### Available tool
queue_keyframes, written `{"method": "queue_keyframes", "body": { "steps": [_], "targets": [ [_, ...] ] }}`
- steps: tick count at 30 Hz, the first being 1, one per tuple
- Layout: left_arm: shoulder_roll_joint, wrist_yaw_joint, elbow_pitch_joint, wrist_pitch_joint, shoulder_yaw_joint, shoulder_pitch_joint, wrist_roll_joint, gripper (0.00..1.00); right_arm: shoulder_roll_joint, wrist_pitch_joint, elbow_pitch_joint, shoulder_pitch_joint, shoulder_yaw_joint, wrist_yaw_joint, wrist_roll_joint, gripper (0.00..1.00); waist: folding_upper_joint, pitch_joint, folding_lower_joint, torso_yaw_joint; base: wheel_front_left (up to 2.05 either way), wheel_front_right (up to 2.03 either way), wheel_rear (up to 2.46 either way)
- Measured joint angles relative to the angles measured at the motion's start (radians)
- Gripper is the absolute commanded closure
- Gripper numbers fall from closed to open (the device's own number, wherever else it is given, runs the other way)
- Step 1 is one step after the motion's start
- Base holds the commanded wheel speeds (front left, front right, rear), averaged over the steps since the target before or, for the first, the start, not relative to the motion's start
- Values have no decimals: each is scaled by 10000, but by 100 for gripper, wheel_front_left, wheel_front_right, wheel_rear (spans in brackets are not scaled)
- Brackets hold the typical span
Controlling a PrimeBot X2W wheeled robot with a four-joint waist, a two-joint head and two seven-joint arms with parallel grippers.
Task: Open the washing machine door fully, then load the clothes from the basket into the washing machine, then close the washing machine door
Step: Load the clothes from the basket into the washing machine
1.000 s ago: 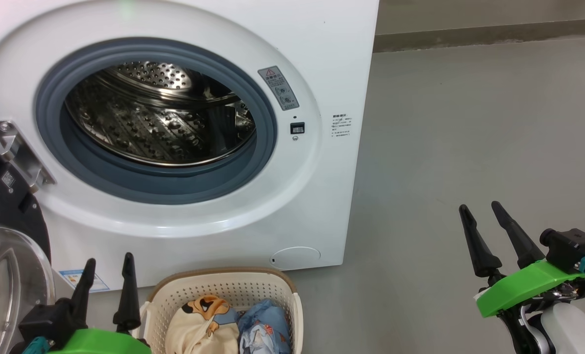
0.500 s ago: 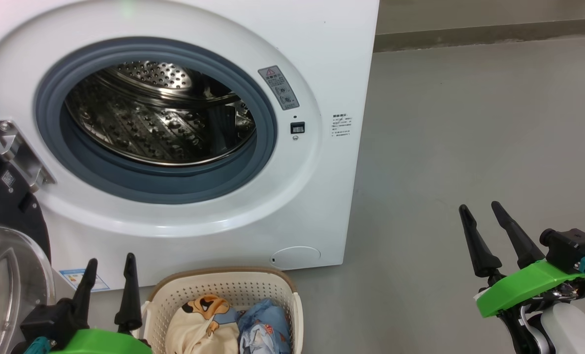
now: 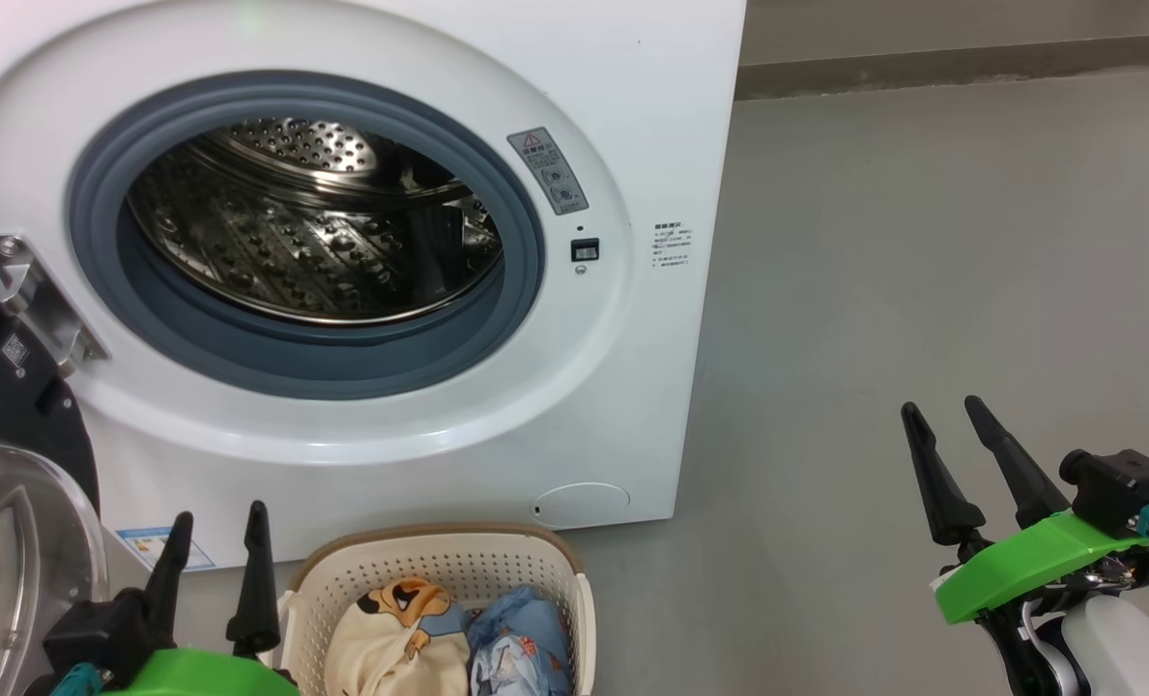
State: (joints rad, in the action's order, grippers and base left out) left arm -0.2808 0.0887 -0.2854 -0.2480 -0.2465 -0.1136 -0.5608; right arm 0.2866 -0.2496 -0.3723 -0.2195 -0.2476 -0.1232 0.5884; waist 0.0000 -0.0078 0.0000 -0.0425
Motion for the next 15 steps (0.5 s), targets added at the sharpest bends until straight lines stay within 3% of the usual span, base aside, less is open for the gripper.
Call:
{"method": "queue_keyframes", "body": {
  "steps": [15],
  "targets": [
    [6, -88, -163, 17, -182, -55, -13, 0, -2, 0, -2, -2, -15, 0, 0, 0, 0, 364, 0, -176, 0, 0, 0]
  ]
}}
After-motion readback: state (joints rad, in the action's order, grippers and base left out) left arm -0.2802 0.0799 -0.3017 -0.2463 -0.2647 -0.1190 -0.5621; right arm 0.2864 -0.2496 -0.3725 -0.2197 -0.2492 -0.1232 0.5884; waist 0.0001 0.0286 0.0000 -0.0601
